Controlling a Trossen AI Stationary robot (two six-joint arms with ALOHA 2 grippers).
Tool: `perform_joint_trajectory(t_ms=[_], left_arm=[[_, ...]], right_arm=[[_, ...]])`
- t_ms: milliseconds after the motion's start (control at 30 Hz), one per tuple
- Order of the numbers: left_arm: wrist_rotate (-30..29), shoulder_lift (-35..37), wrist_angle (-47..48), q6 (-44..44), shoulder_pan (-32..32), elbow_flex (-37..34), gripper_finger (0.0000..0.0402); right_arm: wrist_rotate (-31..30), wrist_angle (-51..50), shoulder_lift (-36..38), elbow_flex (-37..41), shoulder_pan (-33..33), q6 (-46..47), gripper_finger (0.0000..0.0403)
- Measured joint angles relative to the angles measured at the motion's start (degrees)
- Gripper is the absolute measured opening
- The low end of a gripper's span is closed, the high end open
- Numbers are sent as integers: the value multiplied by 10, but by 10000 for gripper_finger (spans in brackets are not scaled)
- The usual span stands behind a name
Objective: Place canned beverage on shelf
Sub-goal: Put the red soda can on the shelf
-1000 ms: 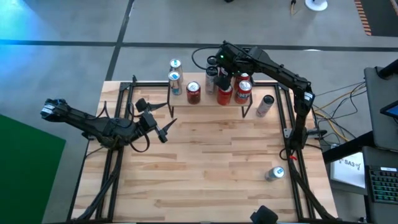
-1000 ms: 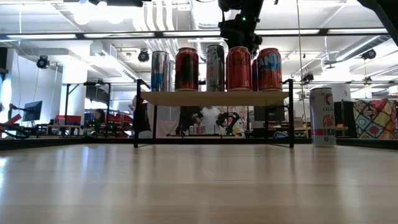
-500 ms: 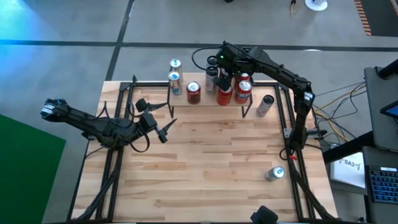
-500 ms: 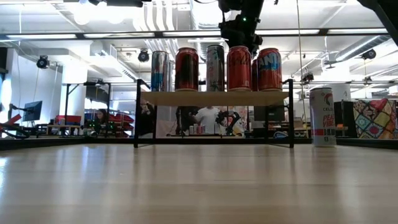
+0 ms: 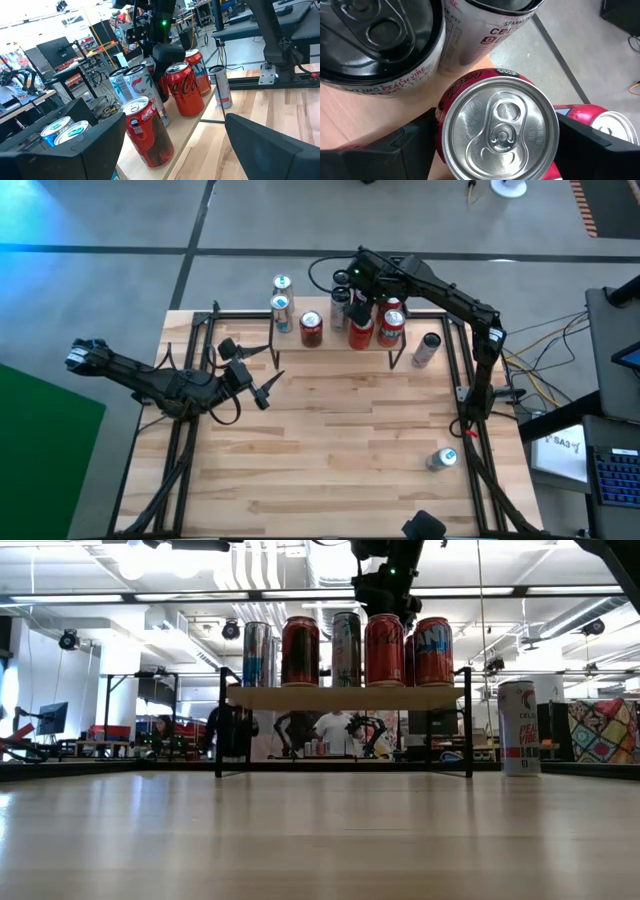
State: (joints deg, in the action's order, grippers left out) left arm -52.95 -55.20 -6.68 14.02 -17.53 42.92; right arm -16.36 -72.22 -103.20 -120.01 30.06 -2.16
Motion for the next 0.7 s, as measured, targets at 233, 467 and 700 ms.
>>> perform_joint_trajectory(t_ms=[233, 467, 700], left_arm=[[0, 0, 1, 0, 0, 0, 325], [0, 0, 3, 0, 0, 0, 325], [0, 0, 3, 0, 0, 0, 325]], right_arm=[[0, 1, 0, 0, 0, -4, 310], [0, 1, 0, 0, 0, -4, 311], [0, 1, 0, 0, 0, -4, 311]])
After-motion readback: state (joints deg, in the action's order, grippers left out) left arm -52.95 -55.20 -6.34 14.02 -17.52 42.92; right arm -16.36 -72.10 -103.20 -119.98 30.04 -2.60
